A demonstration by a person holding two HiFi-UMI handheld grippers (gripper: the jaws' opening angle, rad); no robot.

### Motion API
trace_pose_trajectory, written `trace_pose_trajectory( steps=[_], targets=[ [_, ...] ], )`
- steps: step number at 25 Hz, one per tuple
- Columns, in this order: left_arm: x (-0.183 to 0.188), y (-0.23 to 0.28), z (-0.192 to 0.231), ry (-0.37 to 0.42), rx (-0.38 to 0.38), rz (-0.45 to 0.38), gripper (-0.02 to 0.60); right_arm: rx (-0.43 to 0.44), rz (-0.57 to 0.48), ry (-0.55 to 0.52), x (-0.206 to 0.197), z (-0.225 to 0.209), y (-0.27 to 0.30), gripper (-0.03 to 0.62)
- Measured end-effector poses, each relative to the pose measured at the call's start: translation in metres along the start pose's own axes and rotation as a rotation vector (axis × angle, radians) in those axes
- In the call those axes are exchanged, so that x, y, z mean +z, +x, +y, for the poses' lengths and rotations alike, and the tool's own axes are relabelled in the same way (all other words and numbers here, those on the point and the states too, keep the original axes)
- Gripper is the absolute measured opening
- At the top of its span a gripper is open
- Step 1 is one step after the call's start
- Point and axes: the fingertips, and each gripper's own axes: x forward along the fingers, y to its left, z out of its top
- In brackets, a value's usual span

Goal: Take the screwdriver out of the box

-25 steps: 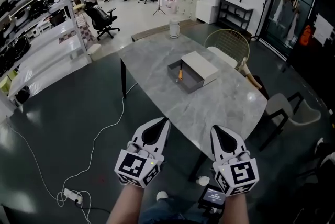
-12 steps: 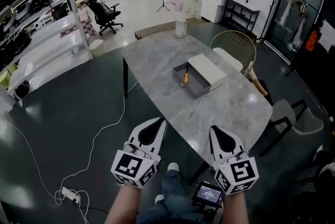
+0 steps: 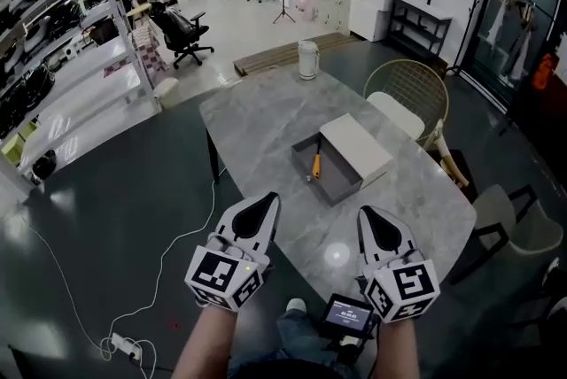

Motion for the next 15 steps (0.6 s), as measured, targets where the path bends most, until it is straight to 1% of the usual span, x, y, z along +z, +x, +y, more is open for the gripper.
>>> trace_pose_trajectory(
  steps=[5,8,11,15],
  targets=[
    [-0.005,0.038,0.018,-0.005,0.005,0.018,0.012,0.013,-0.001,0.017,0.003,-0.028,0.031,0.026],
    [-0.009,0.051,0.029,-0.004,0.005,0.026,0.012,0.02,0.002,0.041,0.0,-0.032,0.048,0.026],
    [-0.013,0.061,0.04,-0.006,0.008,0.036,0.012,0.035,0.014,0.035,-0.005,-0.034,0.064,0.026],
    [-0.02,0.075,0.056,-0.01,0.01,0.052,0.012,0.025,0.015,0.048,-0.006,-0.044,0.087,0.026]
  ],
)
